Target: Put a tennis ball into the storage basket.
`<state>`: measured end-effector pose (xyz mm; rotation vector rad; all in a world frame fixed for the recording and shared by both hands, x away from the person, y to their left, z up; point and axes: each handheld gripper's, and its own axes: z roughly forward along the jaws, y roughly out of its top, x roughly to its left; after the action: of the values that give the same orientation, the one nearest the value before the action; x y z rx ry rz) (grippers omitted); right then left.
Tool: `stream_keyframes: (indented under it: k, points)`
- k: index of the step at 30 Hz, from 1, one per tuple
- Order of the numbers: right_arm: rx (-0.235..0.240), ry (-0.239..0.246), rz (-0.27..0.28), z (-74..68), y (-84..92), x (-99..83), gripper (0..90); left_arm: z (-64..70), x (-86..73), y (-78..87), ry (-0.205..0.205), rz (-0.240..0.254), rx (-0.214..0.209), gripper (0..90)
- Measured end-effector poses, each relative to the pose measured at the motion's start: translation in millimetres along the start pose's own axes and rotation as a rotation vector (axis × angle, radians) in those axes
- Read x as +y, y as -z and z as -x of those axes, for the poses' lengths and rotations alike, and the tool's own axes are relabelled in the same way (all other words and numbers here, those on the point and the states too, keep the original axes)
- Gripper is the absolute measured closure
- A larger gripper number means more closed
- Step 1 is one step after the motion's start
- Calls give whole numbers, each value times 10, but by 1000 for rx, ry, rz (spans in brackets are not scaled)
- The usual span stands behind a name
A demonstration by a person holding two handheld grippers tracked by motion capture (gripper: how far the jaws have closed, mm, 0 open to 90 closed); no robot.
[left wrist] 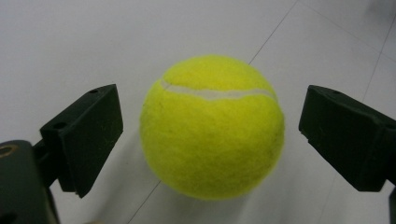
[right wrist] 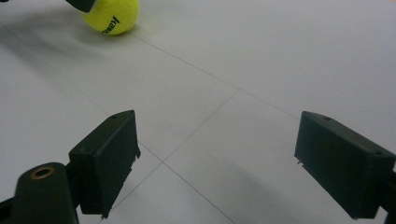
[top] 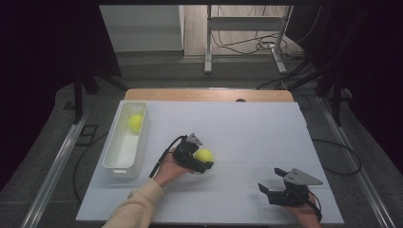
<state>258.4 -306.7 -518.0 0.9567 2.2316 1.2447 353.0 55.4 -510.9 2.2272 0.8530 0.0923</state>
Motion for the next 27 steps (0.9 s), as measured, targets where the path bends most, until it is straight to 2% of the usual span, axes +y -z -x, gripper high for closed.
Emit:
stream_keyframes:
  k: [10,13,21,27]
  points:
    - [1,1,1,0,4,1,140,-8,-15,-38,-5,-32,20,174]
    - [1,1,2,0,4,1,140,-3,-23,-29,-15,-23,5,256]
    - [-2,3,1,2,7,1,140,7,-26,-8,-18,-25,5,265]
    - [-3,1,3,3,12,2,140,25,-17,61,-16,9,-7,265]
